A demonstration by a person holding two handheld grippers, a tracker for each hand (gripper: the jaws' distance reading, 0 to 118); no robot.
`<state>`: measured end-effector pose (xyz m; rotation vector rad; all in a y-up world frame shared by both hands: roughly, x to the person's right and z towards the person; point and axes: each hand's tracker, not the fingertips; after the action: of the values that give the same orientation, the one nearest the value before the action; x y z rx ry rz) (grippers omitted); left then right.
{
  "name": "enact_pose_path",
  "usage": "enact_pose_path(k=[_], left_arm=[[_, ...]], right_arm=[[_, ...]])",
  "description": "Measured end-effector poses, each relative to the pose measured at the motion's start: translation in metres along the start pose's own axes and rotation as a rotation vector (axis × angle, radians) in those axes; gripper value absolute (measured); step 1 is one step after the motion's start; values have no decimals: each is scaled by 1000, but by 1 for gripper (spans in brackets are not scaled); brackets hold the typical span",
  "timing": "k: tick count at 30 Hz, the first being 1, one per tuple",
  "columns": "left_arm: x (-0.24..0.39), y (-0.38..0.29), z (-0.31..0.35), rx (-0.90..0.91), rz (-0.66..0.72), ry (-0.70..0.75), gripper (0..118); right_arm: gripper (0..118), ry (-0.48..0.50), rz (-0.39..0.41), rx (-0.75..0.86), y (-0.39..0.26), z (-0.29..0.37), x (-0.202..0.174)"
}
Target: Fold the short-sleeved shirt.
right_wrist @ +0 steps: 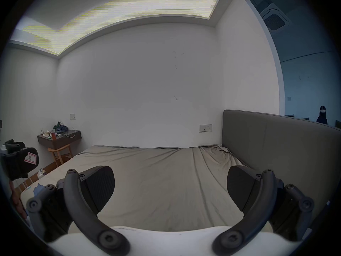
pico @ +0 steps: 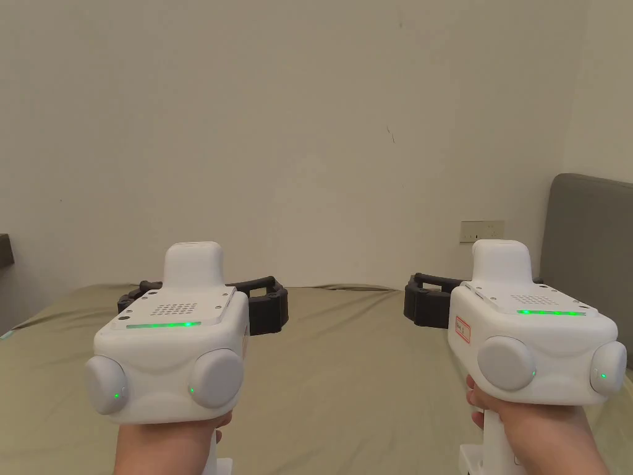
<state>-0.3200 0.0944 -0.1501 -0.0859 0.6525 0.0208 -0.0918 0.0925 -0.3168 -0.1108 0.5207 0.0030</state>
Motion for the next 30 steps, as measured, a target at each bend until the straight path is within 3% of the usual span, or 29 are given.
enact_pose_path(k=[8, 15, 16, 17, 18, 20, 22, 27, 30], left_arm=[[-1, -1, 0, -6, 5, -25, 118], [4, 1, 5, 8, -69, -11, 118], [3, 1, 7, 7, -65, -79, 97], [3, 0, 10, 17, -40, -138, 42], [4, 0, 11, 20, -28, -151, 0], [6, -6, 9, -19, -11, -115, 0], [5, -10, 7, -43, 40, -146, 0], [10, -11, 3, -24, 0, -90, 0], [0, -5, 6, -21, 57, -103, 0]], right_arm=[[118, -2, 0, 21, 1, 3, -1], [118, 2, -5, 31, 4, 7, 0], [106, 4, -5, 19, 5, 8, 0], [63, 1, 3, 15, 5, 10, -1], [3, 1, 20, 27, 4, 12, -2], [3, -53, 60, 19, 1, 12, -3], [3, 7, 26, 9, -3, 13, 0], [3, -25, 37, 4, -8, 14, 10], [3, -37, 9, -4, -7, 9, 18]])
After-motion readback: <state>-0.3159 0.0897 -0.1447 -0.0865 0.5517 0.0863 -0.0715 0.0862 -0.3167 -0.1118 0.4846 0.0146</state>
